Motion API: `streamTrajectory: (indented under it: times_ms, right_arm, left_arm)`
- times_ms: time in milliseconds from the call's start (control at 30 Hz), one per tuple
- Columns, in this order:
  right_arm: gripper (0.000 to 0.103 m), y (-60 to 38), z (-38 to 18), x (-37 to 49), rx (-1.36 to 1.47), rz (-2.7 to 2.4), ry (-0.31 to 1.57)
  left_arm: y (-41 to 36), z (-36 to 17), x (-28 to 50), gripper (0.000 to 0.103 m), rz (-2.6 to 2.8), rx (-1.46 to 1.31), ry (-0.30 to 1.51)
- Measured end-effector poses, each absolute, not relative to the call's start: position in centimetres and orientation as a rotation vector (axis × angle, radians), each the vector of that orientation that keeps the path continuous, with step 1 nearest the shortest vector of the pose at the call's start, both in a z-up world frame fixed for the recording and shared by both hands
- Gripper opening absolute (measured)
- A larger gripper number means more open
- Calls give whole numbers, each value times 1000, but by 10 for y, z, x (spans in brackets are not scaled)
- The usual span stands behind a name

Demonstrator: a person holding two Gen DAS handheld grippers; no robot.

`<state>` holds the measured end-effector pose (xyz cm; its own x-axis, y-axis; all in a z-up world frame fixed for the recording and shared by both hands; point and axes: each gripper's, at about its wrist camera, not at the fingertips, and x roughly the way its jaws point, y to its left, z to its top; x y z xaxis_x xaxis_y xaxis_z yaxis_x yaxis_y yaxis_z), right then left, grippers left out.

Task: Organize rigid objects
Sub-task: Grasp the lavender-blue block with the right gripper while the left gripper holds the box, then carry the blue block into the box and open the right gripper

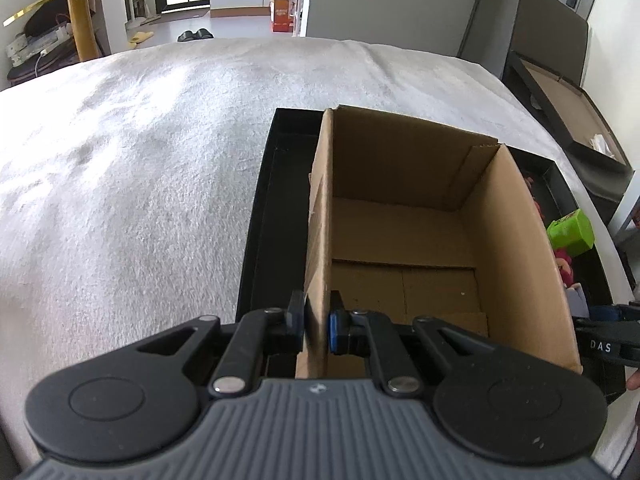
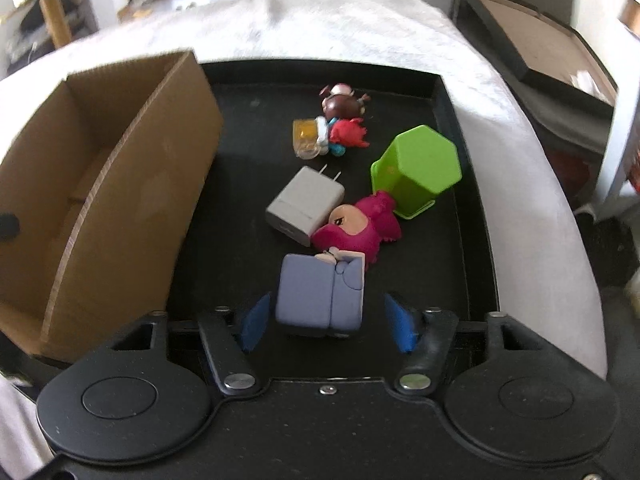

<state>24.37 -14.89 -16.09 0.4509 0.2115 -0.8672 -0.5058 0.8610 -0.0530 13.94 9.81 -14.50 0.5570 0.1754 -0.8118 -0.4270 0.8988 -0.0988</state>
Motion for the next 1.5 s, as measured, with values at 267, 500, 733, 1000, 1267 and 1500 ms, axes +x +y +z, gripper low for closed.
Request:
streamTrajectory:
  times_ms: [267,500,733,1000,1267,1500]
  right_arm:
    - [44,-140,-152,235,-407,466,980]
    - [44,-132,-130,227,-467,492,912]
    - [44,-119,-102,218,-507,532,824]
    - [44,-102,-78,212,-542,574,741]
    - [44,-77,-61,204,-597,637,656]
    - [44,-54,-56,198,-614,698,632]
  left_arm:
    - [100,-145,135,11,354,-324,907]
    - [102,-145,134,12,344,-327,910]
    - [102,-145,133,12,350,-338,907]
    - [104,-145,132,12,348,-352,906]
    - [108,-145,129,11,381,-369,895]
    - [110,-144,127,11,383,-380,894]
